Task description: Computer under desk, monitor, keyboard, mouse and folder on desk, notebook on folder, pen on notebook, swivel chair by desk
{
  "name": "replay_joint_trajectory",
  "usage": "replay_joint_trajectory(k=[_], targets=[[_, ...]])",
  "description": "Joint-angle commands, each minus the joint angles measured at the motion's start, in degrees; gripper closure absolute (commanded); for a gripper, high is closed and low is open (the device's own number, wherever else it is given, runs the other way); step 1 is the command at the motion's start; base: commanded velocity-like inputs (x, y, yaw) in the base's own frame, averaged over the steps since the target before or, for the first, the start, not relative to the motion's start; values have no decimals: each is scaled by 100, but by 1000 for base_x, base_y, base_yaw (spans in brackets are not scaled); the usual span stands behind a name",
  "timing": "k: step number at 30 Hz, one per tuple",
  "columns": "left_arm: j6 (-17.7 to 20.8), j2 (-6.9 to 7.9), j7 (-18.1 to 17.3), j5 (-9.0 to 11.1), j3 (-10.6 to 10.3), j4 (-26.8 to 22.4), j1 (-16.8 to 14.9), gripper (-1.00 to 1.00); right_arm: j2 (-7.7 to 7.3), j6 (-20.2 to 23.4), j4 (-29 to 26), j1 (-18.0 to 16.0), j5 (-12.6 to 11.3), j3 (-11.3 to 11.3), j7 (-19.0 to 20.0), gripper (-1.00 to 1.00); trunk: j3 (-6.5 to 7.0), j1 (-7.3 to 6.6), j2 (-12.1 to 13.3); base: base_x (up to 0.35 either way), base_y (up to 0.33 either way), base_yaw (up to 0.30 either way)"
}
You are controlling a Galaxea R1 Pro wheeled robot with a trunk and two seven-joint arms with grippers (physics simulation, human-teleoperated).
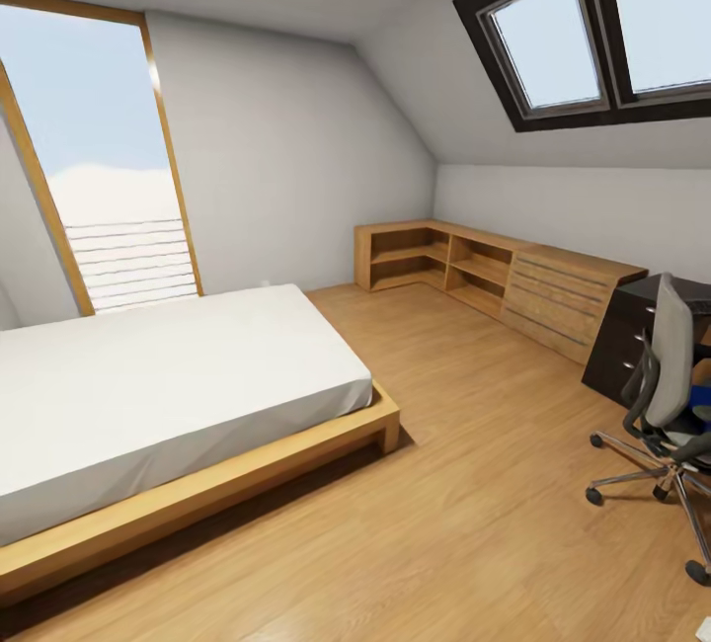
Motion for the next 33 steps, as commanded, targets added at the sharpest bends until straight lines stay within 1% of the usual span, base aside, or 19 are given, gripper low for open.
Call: replay_joint_trajectory(k=[1,4,33], targets=[[4,-1,-3,-4,0,-4,-2,-100,2,-53,6,-4,-2,-3,-5,-100,13,-23,38,0,0,0],[4,-2,-3,-4,0,-4,0,-100,4,-146,8,-4,-2,-3,-1,-100,66,-89,159,0,0,0],[1,-1,0,7,9,-4,-2,-100,-2,-160,-3,-4,-3,19,3,-100,587,-726,1322,0,0,0]])
